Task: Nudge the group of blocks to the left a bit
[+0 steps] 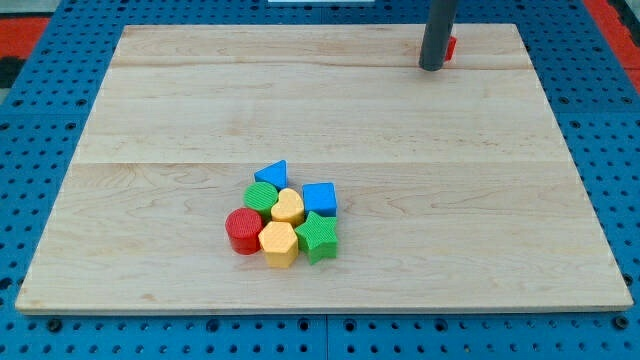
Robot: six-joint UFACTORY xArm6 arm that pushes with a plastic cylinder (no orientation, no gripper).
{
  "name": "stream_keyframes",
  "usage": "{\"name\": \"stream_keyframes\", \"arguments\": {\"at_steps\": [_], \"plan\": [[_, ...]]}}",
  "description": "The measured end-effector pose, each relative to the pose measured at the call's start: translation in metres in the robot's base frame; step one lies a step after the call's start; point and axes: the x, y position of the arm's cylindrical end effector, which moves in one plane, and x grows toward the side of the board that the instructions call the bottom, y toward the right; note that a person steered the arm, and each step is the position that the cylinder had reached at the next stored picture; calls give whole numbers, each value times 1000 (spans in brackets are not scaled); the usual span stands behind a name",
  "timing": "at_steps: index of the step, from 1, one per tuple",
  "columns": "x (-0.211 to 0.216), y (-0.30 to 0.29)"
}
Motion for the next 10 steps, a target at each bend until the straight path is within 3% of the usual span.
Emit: {"name": "stream_keyframes", "arguments": {"at_steps": [2, 4, 10], "plan": [[59, 3], [151, 2], [184, 26]]}}
